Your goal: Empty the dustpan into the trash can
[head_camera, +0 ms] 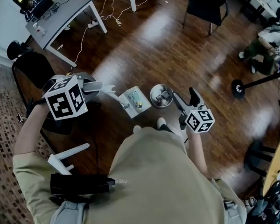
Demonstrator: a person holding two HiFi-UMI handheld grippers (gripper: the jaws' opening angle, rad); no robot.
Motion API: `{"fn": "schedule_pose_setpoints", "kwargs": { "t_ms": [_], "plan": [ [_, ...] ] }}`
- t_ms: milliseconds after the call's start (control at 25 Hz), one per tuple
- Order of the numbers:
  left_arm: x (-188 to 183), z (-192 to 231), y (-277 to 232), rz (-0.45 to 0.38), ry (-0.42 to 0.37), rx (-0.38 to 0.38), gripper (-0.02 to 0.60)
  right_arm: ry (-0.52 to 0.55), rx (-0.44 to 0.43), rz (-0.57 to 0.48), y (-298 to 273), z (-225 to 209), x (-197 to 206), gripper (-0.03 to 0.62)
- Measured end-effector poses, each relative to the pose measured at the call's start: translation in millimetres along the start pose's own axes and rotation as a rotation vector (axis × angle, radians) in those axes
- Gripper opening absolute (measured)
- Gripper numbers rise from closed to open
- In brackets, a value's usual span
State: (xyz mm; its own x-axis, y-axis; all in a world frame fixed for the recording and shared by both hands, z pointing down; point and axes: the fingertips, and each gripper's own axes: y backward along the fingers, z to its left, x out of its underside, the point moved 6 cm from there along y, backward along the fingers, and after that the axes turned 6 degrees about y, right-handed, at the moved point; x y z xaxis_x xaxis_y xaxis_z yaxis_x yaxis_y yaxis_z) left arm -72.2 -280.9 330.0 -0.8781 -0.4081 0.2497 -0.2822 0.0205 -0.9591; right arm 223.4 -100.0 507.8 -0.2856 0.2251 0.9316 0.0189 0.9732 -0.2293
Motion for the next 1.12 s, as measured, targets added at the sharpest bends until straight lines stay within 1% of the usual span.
{"fn": "schedule_pose_setpoints", "kwargs": {
  "t_ms": [120, 200, 360, 440, 560, 680, 800, 920, 1040, 1120],
  "plan": [
    [-20.1, 10.3, -4.7, -0.013, -0.044, 0.005, 0.000, -0.017, 0.047, -0.008, 14.8, -9.8, 4.0, 0.426],
    [-31.5, 15.2, -14.6, -0.015, -0.064, 0.016, 0.000, -0.031, 0.063, -0.029, 23.8, -13.4, 4.7, 0.426],
    [-52.3, 26.5, -44.0, 0.014, -0.101, 0.039, 0.000, -0.051, 0.067, -0.134, 44.6, -16.1, -3.1, 0.422],
    [-65.0, 36.1, -61.5, 0.024, -0.094, 0.057, 0.000, -0.050, 0.078, -0.157, 52.0, -17.4, -4.8, 0.422],
    [-86.4, 47.6, -92.6, 0.031, -0.050, 0.094, 0.000, -0.057, 0.092, -0.164, 60.3, -19.1, -4.0, 0.422],
    [-111.9, 57.8, -118.3, 0.042, -0.060, 0.099, 0.000, -0.064, 0.120, -0.174, 70.9, -22.3, -0.8, 0.422],
    [-143.4, 71.3, -124.8, 0.045, -0.112, 0.066, 0.000, -0.078, 0.167, -0.181, 86.4, -30.6, 3.9, 0.422],
    [-178.5, 77.7, -132.4, 0.047, -0.205, 0.032, 0.000, -0.100, 0.216, -0.180, 104.3, -42.1, 12.2, 0.423],
    [-209.6, 68.1, -144.4, 0.052, -0.263, 0.051, 0.000, -0.114, 0.252, -0.189, 118.6, -48.8, 17.6, 0.422],
    [-234.8, 59.0, -154.3, 0.056, -0.316, 0.071, 0.000, -0.125, 0.282, -0.196, 128.8, -52.3, 20.0, 0.423]
  ]
}}
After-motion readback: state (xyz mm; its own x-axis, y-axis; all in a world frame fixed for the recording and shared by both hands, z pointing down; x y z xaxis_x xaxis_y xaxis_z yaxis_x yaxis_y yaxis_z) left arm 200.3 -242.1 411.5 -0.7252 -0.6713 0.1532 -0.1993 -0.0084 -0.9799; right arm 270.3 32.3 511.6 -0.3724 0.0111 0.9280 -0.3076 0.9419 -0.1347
